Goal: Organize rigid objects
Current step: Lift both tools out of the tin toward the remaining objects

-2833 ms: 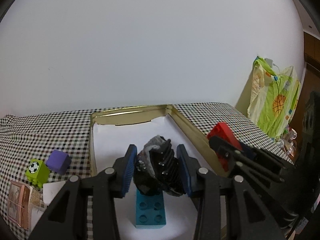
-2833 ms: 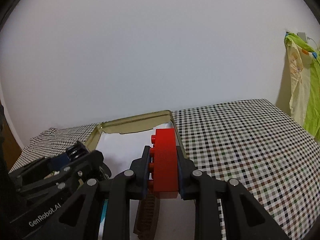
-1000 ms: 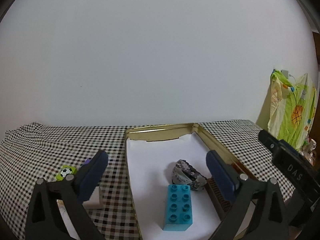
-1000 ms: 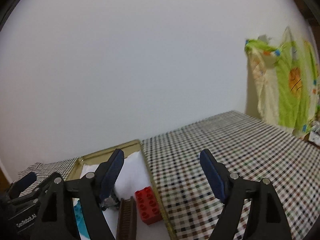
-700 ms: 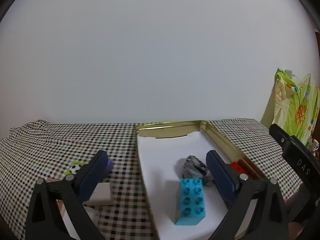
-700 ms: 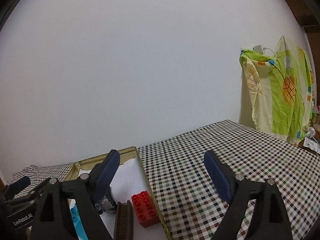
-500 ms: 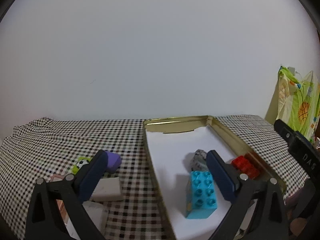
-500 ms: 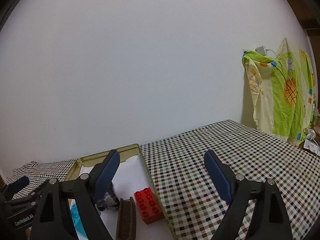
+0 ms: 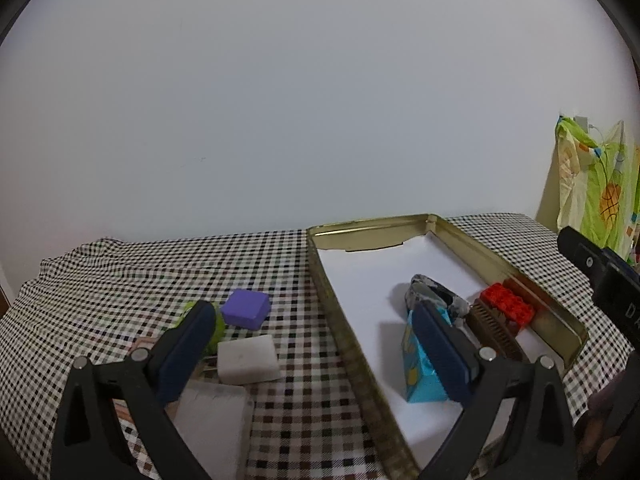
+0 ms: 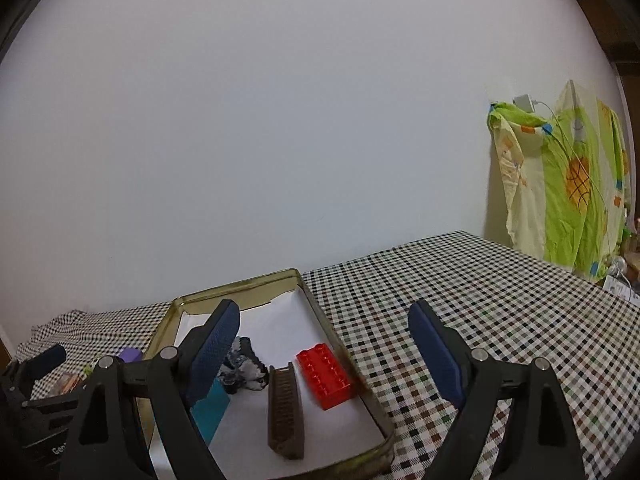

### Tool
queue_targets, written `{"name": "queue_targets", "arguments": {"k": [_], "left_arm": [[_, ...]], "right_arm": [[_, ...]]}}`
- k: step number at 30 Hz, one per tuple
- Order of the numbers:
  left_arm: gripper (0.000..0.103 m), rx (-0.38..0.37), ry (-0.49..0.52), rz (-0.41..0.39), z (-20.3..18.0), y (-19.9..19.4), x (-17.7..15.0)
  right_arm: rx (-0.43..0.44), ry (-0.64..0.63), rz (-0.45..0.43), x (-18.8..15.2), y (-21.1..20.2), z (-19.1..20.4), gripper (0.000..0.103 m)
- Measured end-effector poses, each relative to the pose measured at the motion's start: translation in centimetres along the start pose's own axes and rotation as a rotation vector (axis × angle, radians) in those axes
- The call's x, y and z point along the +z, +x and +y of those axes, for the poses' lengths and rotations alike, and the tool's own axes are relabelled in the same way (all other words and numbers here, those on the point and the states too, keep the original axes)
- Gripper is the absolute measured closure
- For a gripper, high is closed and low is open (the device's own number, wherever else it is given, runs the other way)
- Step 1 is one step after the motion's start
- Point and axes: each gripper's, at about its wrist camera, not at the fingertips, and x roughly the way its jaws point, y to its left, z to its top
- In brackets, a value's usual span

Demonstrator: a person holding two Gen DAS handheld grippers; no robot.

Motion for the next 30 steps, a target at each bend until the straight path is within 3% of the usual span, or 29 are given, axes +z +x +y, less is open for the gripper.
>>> {"name": "queue_targets", "arguments": {"k": [9,14,30], "left_arm": [[0.003,-0.024,-0.034,0.023,1.7,-0.1,-0.5],[0.003,-0.029,-0.036,0.030,2.5,-0.4,-0.6],[0.003,0.034,-0.092,0.076,9.3,0.1,-0.9]], "right_arm": [[-0.003,0.014,0.018,-0.6,-0.9,1.0,0.015],[0.036,0.041,0.038,-1.3,-1.5,2.4,0.015],[0.134,0.051,0.088,-3.1,-2.1,7.6,0.015]]}}
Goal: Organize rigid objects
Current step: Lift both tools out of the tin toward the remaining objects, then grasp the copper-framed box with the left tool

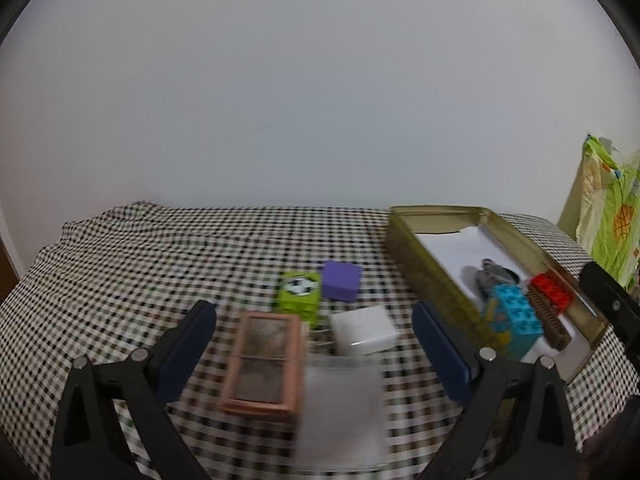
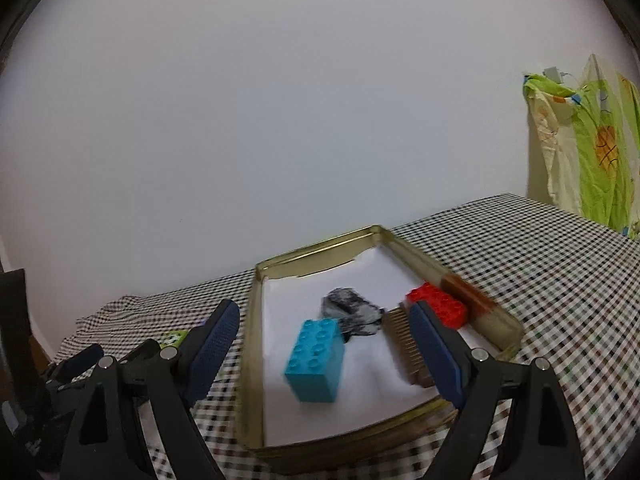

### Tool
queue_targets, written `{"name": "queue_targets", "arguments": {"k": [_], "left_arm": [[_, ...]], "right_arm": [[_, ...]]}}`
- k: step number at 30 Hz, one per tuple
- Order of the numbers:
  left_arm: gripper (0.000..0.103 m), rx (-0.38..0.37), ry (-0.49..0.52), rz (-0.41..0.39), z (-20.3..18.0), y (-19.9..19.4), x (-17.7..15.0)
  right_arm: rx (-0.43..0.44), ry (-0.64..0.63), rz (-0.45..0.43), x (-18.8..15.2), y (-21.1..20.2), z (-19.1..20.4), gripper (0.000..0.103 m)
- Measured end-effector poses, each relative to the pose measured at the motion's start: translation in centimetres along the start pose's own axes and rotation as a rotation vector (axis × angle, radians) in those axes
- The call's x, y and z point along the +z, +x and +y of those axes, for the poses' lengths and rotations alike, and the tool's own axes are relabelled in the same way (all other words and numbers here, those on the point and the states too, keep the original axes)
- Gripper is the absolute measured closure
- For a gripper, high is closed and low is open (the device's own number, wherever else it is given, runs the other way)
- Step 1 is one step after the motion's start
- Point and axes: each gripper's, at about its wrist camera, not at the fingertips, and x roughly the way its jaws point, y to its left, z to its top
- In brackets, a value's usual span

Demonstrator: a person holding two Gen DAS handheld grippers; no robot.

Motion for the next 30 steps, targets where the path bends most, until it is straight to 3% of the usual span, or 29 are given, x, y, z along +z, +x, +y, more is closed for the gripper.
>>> {"name": "queue_targets", "arguments": {"k": [7,12,15,19,23,30], "left_arm": [[0.003,0.036,-0.061,0.045,4.6,0.9,0.2],[0.003,0.013,-0.115,0.111,7.0,2.2,0.0],[0.003,-0.016,-0.104,0.150,6.5,2.9,-0.2],[0.003,-0.038,-0.005,0.150,4.5,2.6,-0.4],[0.003,-0.031,-0.012,0.191,4.7,3.4,-0.6],[0.016,-0.038,-0.014,0.247,4.6,4.3,-0.7]], "right_arm": [[0.033,0.001,0.028,-0.8,0.3,2.3,0.015],[0.046,-0.032,0.045,-1.3,0.4,3.8,0.015],[0.048,-0.063,0.035,-1.5,0.1,4.5,0.015],[0.052,-0.085,0.029,-1.5,0.0,5.2,0.015],[0.055,-0.104,0.025,-1.7,-0.2,5.8,0.015],[0.058,-0.112,0.036,-1.7,-0.1,6.0,0.014]]}}
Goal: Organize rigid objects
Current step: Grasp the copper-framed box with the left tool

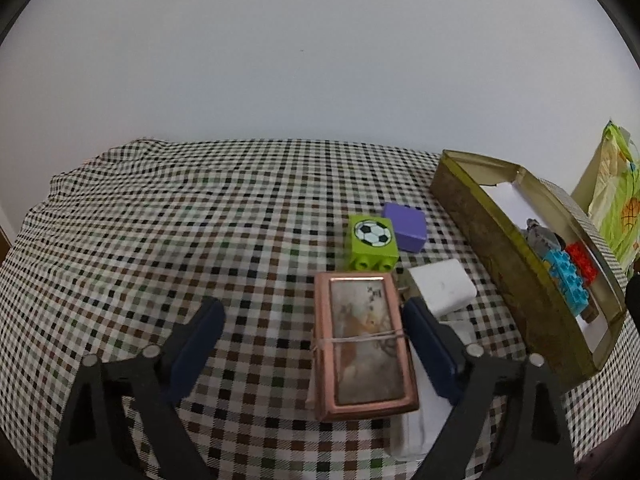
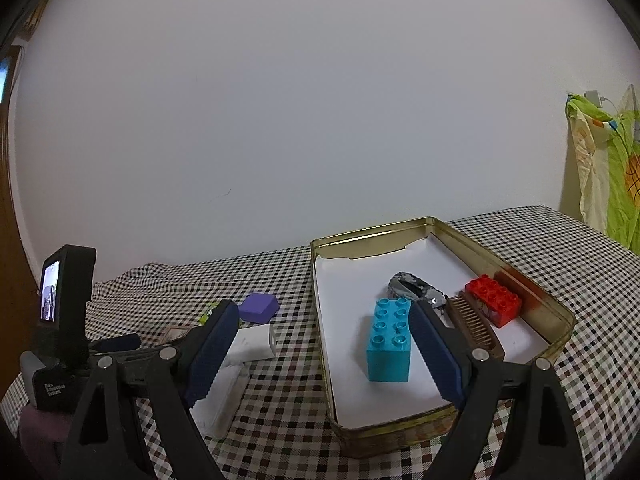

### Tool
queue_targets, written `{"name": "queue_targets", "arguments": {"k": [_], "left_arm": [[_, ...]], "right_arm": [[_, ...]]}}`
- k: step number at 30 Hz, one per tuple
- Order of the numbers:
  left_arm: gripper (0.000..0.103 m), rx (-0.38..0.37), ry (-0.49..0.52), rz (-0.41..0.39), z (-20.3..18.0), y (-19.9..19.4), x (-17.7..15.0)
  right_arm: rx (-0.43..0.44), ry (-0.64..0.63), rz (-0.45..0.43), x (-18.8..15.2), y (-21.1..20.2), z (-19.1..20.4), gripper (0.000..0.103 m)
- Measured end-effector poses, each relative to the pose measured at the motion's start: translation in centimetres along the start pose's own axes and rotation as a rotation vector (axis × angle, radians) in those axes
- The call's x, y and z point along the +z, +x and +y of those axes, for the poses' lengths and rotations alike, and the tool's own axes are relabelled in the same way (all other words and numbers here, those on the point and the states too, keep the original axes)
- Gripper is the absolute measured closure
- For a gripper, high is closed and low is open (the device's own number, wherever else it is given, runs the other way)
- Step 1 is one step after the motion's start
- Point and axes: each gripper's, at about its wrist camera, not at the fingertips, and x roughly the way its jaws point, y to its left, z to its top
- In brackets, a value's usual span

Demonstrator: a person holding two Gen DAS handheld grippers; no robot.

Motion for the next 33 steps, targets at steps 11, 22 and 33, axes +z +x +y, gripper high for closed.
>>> {"name": "queue_targets", "arguments": {"k": [11,22,33], "left_arm": [[0.057,-0.045,-0.050,0.003,1.3,-0.1,-0.2],[0.057,0.090,-0.107,-0.068,3.7,-1.1,0.1],[0.057,0.124,-0.168,-0.052,5.5,-1.1,0.1]], "right_arm": [[0.004,-0.015,0.014,0.0,0.6,0.4,0.014],[0.070,-0.095,0.059,-0.2,1.6,2.5,0.014],[0.209,-0.136,0.291,-1.0,6.9,5.9,0.039]]}}
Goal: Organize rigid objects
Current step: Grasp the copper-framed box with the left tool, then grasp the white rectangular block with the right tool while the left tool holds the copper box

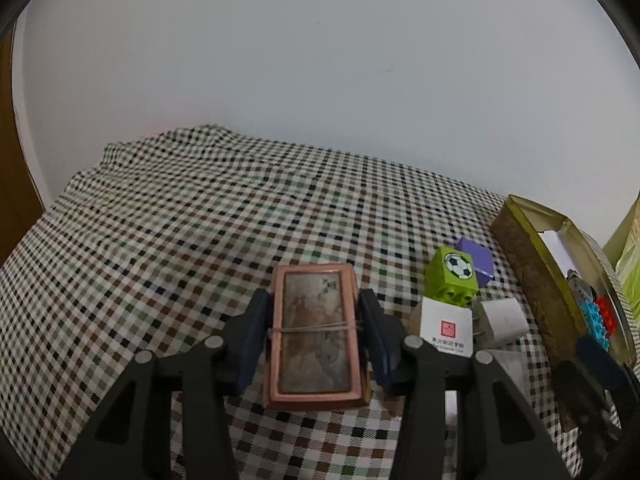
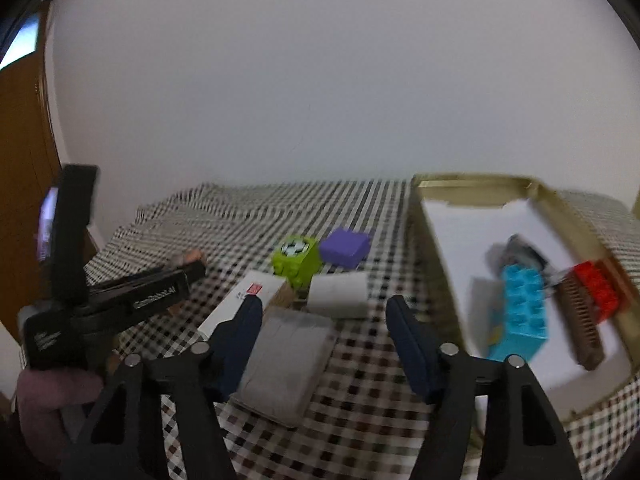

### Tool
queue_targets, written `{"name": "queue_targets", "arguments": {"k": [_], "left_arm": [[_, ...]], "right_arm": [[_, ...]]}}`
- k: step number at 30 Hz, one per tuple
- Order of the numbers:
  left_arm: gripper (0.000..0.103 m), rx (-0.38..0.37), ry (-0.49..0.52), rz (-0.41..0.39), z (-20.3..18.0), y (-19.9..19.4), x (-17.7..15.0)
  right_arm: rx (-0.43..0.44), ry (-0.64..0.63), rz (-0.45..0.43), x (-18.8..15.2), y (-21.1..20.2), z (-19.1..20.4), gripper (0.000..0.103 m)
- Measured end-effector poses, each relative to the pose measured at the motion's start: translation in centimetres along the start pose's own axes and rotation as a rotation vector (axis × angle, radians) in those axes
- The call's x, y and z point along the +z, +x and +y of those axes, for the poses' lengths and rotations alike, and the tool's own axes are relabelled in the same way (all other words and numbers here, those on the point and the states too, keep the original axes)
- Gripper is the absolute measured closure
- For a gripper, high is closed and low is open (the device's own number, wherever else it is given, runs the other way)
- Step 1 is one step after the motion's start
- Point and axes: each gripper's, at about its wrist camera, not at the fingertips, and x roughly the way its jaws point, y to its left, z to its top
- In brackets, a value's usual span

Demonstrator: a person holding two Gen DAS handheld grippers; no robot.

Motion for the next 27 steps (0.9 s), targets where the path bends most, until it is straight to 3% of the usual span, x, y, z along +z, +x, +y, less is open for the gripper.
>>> {"name": "queue_targets", "arguments": {"k": [5,10,21,27], "left_arm": [[0.057,-0.001,0.008,-0.001,0.0,-0.1,0.0],[0.057,-0.001,0.004,-0.002,-0.1,-0.2,0.2],[0.057,0.022,-0.024,-0.003,0.1,-0.7,0.2],[0.057,0.023,-0.045,0.004,0.4,-0.9,0.2]], "right_arm": [[-0.030,-0.020,0.050,1.2,2.5,0.5,0.039],[-0.018,0.020,0.154,1.9,5.9,-0.2,0.039],[-0.038,-0.069,0.167,2.1,8.1,-1.1,0.040],[0.052,-0.045,0.169,1.6,6.8,-0.9,0.041]]}}
